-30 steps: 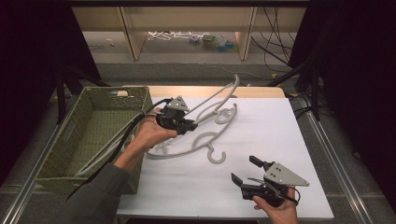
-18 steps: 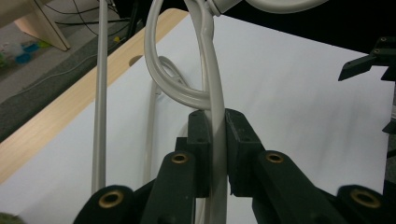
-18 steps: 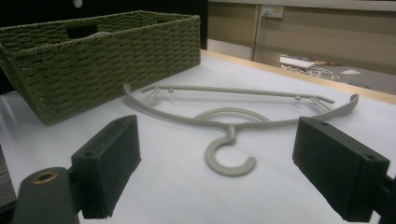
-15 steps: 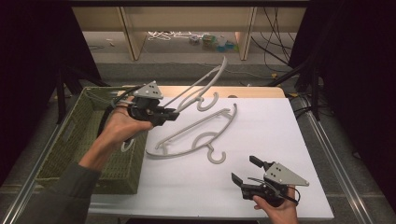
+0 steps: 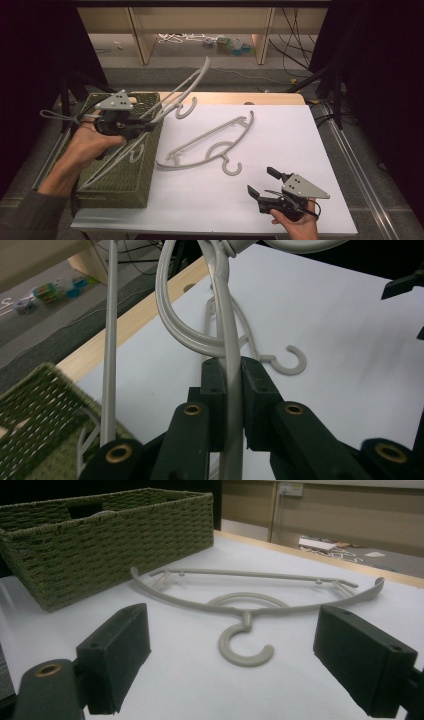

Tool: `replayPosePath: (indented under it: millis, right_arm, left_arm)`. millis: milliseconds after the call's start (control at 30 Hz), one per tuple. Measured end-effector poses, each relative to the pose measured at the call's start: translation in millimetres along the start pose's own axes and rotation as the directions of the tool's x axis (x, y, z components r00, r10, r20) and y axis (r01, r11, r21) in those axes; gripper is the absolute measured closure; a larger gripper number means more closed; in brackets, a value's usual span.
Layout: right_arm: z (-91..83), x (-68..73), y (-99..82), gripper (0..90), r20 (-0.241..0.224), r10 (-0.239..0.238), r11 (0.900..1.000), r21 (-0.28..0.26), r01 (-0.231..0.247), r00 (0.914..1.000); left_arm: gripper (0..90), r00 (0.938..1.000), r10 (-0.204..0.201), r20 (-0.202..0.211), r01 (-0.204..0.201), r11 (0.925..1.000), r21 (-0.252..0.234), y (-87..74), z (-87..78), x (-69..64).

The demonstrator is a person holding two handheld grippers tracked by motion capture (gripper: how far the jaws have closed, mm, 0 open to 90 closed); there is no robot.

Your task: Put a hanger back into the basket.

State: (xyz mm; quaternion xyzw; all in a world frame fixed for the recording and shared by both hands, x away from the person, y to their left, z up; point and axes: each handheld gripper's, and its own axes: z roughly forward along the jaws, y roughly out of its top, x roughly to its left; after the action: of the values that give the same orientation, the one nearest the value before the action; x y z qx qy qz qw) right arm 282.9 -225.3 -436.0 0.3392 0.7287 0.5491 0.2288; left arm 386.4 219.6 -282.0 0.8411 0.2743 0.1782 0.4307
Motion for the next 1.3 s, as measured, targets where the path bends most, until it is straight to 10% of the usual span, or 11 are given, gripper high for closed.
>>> replayPosePath:
  millis: [600,1300]
  right_arm:
    - [1.3,-0.8,-0.9,15.9,-0.007,0.01,0.9999,-0.009,-0.01,0.9999]
    - [0.4,-0.4,-0.4,15.9,0.005,-0.003,1.0,0.007,0.002,1.0]
  left_arm:
    - [81.6,0.9945,-0.089,-0.056,0.089,0.996,-0.01,-53.6,-37.9,23.3]
    - [81.6,0.9917,-0.104,-0.076,0.105,0.9945,0.007,-92.3,-58.2,33.9]
